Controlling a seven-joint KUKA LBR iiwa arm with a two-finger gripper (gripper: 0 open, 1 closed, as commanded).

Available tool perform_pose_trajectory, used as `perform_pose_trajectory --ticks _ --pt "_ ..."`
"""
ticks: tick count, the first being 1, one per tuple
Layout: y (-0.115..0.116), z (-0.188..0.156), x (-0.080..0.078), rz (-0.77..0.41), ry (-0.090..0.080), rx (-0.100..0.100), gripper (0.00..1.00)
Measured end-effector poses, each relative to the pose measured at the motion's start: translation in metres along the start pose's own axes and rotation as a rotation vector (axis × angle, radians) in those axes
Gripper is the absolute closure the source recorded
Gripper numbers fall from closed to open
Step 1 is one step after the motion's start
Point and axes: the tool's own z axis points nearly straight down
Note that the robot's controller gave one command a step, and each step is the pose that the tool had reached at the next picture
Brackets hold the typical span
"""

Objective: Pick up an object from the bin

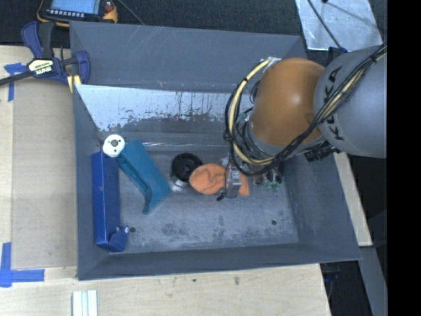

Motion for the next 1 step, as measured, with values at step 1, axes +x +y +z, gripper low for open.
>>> perform_pose_trajectory --ticks 1 --pt "0.0 -0.0153 -0.0005 0.0 -0.002 0.0 1.0"
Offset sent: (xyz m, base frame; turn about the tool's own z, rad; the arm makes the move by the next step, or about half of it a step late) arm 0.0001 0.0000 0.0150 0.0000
